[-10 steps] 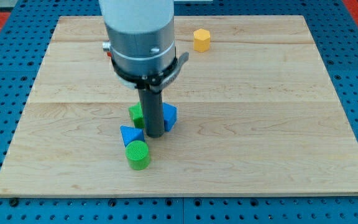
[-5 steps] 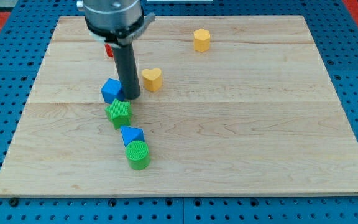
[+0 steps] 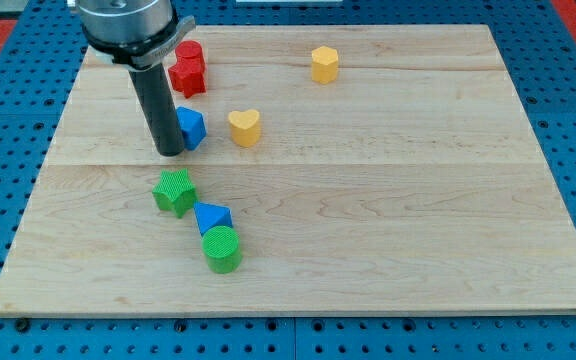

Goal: Place the blue cube towards the bottom of the red star

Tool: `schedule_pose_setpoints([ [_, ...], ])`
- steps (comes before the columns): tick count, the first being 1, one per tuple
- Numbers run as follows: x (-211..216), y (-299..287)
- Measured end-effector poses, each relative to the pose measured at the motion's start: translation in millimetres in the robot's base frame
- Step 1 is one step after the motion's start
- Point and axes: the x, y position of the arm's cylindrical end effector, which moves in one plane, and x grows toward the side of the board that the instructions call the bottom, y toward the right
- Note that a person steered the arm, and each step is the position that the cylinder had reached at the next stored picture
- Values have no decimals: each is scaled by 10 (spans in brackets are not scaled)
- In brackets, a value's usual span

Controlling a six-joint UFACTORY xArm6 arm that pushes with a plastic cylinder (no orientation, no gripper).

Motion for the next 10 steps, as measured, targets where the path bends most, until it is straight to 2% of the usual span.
schedule_pose_setpoints([
  [1,-147,15],
  [2,-82,417],
  [4,-244,536],
  [5,-357,781],
  [6,-527,786],
  [10,-646,402],
])
